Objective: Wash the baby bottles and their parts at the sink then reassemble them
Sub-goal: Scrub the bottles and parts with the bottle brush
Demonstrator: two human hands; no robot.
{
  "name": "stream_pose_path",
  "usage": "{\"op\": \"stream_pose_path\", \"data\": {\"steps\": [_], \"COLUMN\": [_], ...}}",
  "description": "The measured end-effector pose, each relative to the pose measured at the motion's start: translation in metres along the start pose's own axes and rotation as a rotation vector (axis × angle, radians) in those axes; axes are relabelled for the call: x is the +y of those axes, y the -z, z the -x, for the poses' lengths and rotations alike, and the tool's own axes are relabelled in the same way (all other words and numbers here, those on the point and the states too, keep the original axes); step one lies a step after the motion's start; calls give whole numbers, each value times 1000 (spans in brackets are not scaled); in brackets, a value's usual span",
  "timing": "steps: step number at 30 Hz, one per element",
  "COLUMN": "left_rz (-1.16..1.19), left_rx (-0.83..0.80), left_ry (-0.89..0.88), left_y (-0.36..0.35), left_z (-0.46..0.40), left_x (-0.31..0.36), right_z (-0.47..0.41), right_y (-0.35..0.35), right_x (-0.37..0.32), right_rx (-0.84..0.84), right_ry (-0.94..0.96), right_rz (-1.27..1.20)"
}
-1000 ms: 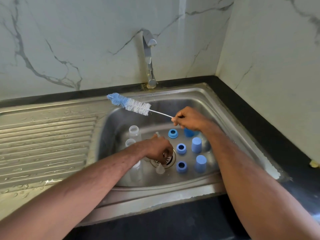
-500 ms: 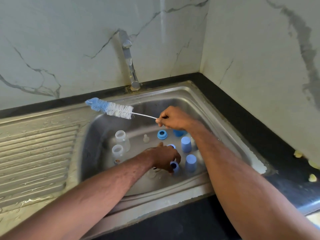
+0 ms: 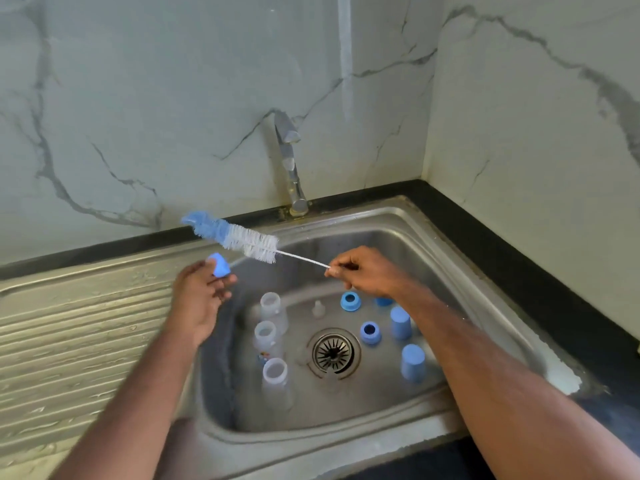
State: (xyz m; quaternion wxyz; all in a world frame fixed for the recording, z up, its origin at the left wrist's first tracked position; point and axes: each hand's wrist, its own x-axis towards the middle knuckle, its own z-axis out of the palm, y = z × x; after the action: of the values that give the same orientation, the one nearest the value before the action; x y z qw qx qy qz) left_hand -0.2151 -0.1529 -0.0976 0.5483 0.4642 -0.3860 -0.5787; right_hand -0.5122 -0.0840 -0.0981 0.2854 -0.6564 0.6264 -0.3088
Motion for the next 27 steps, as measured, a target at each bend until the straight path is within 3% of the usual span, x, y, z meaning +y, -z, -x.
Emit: {"op": "stream_pose_path", "data": {"steps": [4,11,18,24,27], "left_rz": [288,446,242,293,264], "left_rx": [101,127,55,55,42], "left_ry": [-5,-2,-28,-46,-58], "left_y": [33,43,46,53,52], "left_z": [-1,-7,-8,-11,-10], "left_x": [19,31,26,25,25], "right_z": [0,2,0,-2,-1], "right_y": [-5,-7,-6,-5,-1], "right_x": [1,-1,2,4,-1], "right_rx": [-23,-81,-54,174,324], "right_ry": [60,63,84,149,157], "right_rz": [-11,21,116,85,271]}}
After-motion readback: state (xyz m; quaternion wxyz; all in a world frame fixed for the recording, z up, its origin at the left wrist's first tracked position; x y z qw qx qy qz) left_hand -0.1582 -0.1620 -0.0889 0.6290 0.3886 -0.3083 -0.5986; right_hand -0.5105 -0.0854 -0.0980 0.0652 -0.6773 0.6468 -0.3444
